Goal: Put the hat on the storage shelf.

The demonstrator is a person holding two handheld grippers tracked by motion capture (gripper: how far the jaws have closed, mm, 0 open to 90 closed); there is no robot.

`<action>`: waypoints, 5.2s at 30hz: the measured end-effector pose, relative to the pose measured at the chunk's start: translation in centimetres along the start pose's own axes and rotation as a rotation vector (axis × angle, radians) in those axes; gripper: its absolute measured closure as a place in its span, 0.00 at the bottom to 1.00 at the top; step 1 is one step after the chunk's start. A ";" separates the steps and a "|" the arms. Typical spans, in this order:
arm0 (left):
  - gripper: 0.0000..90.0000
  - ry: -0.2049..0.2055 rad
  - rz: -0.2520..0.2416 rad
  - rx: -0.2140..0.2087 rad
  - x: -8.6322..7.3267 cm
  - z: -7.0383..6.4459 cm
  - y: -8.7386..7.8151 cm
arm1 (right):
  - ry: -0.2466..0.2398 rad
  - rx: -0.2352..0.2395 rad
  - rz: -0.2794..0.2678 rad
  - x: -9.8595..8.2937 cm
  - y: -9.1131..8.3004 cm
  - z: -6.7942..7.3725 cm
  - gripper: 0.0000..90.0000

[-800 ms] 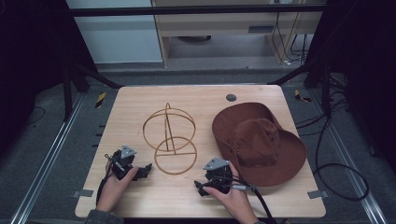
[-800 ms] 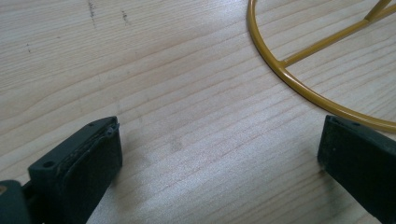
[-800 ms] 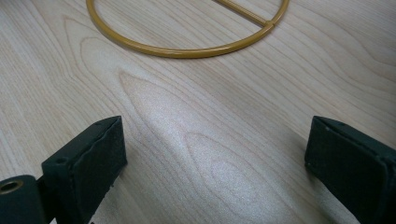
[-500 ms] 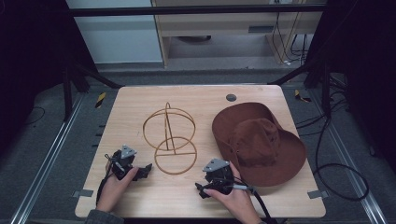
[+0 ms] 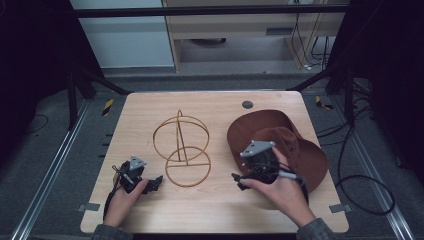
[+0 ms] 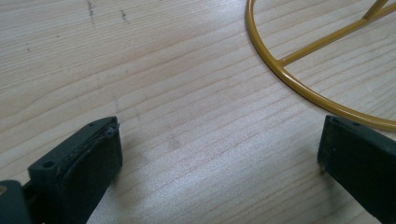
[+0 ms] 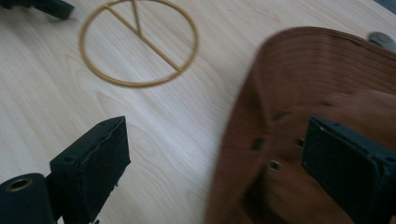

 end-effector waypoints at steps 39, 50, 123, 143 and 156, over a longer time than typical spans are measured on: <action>0.00 0.004 -0.001 -0.006 -0.1 -0.1 -0.1 | 0.167 -0.057 0.286 0.7 -1.4 -15.2 0.11; 0.00 0.005 0.001 -0.008 -0.1 -0.1 -0.1 | 0.153 -0.036 0.325 1.1 0.2 -14.7 0.09; 0.00 0.005 0.001 -0.009 -0.1 -0.2 -0.1 | 0.162 0.039 0.275 -1.4 1.3 -15.5 0.97; 0.00 0.008 0.001 -0.007 -0.1 -0.1 -0.1 | 0.138 0.087 -0.032 4.6 -6.4 -12.7 0.97; 0.00 0.008 0.002 -0.007 -0.1 -0.1 -0.1 | 0.082 0.101 -0.119 6.4 -9.1 -10.2 0.97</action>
Point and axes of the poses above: each handheld gripper's, and its own axes: y roughly forward along the jaws, x roughly out of its top, z roughly to its left, the point moved 8 cm from there along y, roughly forward along the jaws, and after that the axes turned 8 degrees about -z, right-handed, at the moved point
